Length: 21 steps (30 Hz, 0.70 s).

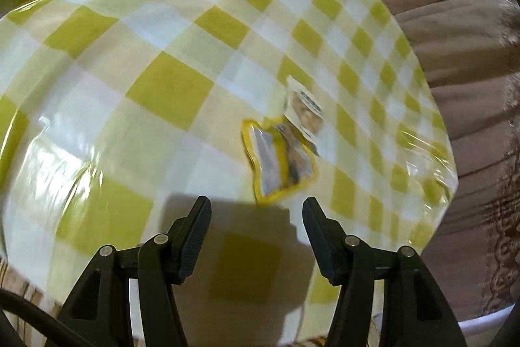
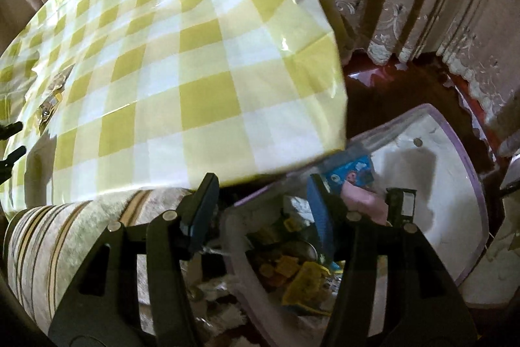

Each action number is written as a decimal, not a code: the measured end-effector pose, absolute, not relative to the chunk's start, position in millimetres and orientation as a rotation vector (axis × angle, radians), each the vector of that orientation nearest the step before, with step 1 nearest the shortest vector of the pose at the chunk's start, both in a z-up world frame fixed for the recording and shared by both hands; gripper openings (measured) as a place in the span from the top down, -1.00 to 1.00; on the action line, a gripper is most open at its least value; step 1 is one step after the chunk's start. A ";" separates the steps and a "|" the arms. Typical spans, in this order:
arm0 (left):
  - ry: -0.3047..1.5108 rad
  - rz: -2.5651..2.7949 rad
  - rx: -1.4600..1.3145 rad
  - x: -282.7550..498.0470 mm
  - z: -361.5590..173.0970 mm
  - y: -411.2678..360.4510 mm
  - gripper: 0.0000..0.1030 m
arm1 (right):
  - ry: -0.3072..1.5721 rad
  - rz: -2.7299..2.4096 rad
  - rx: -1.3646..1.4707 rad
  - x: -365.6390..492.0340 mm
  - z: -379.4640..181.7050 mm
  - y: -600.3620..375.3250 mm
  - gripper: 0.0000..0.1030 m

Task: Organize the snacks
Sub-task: 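Move both tools back over the last snacks on the table, then grasp the white nut packet with the right tool while the left tool grasps the small yellow packet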

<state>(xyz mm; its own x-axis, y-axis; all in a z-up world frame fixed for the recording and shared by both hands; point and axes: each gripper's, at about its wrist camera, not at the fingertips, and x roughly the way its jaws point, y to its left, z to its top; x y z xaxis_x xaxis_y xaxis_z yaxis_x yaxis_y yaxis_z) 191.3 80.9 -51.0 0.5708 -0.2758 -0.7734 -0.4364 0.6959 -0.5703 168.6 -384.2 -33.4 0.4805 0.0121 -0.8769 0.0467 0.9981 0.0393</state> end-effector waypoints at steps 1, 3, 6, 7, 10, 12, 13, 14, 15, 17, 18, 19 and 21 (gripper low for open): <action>0.993 0.110 -0.824 198.0 -52.1 81.0 -0.13 | 1.069 -0.020 0.058 170.2 -33.3 -382.4 -0.16; 0.998 0.117 -0.804 206.9 -51.0 82.0 -0.13 | 1.067 -0.014 0.053 173.2 -32.7 -378.2 -0.16; 1.017 0.141 -0.778 221.6 -51.6 84.7 -0.13 | 1.063 -0.006 0.045 176.9 -30.8 -373.8 -0.17; 1.026 0.149 -0.758 227.5 -52.1 82.0 -0.13 | 1.061 -0.005 0.045 178.0 -30.2 -372.9 -0.17; 1.045 0.186 -0.679 241.5 -51.4 74.8 -0.13 | 1.054 0.001 0.045 180.3 -28.3 -370.3 -0.17; 1.060 0.224 -0.593 250.3 -51.2 66.8 -0.10 | 1.046 0.002 0.035 182.2 -26.2 -367.4 -0.17; 1.071 0.248 -0.530 255.5 -50.4 60.6 -0.01 | 1.040 0.002 0.027 182.9 -24.6 -365.6 -0.17; 1.074 0.266 -0.474 259.1 -50.5 54.2 0.02 | 1.033 0.002 0.019 183.5 -23.1 -364.1 -0.17; 1.068 0.267 -0.432 261.0 -51.3 48.6 0.02 | 1.027 0.003 0.013 184.2 -21.6 -362.6 -0.18; 1.061 0.275 -0.382 263.1 -51.4 42.5 0.02 | 1.016 0.010 0.010 186.3 -18.5 -359.4 -0.20; 1.061 0.276 -0.368 264.7 -51.2 40.7 0.02 | 1.011 0.015 0.011 188.2 -17.0 -357.4 -0.21; 1.061 0.271 -0.335 266.7 -51.3 37.7 0.02 | 1.006 0.021 0.011 189.8 -15.7 -354.9 -0.21; 1.057 0.259 -0.319 271.3 -51.1 36.7 0.02 | 0.990 0.041 0.000 196.0 -11.3 -345.1 -0.21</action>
<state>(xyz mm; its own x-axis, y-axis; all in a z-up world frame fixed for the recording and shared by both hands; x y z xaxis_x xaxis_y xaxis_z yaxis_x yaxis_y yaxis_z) 271.3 36.7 -51.1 0.4688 0.0553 -0.8816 -0.3581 0.9242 -0.1324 196.0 -345.1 -11.3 0.5478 0.0345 -0.8359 -0.0343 0.9992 0.0188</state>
